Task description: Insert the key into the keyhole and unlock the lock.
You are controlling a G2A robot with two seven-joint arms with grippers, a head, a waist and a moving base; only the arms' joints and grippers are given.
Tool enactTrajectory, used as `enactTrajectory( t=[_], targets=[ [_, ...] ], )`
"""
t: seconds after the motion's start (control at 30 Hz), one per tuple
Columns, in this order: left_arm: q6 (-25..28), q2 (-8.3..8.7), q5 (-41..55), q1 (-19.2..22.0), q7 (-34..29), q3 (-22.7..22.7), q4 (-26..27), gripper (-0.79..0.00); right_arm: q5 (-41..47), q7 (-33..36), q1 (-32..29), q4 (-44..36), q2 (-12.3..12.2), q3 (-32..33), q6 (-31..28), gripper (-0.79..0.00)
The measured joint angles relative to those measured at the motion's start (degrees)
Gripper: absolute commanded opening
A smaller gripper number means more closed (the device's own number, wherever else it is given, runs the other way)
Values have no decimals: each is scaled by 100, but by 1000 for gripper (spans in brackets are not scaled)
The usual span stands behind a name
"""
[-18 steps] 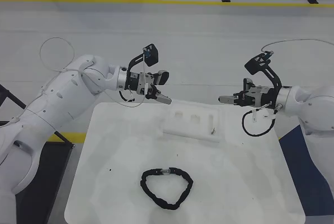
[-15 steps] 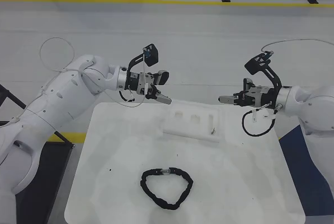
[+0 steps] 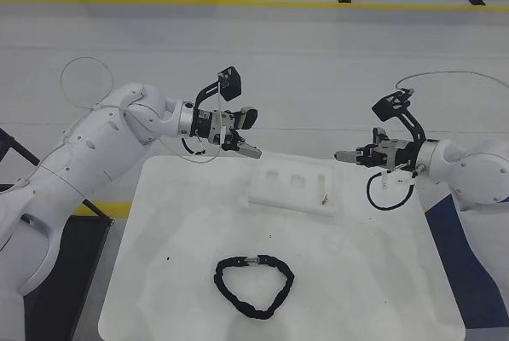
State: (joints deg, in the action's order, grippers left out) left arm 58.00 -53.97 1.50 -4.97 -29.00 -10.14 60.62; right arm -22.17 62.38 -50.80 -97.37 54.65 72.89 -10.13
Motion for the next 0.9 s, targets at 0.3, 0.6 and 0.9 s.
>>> enactTrajectory(
  t=[0.3,0.6,0.9],
  targets=[
    [0,0,0,0,0,0,0,0,-369,298,-392,460,-23,-265,451,0],
    [0,0,0,0,0,0,0,0,-694,675,-770,239,-29,-542,1347,0],
    [0,0,0,0,0,0,0,0,-1213,262,-805,195,68,-1182,1160,0]
  ],
)
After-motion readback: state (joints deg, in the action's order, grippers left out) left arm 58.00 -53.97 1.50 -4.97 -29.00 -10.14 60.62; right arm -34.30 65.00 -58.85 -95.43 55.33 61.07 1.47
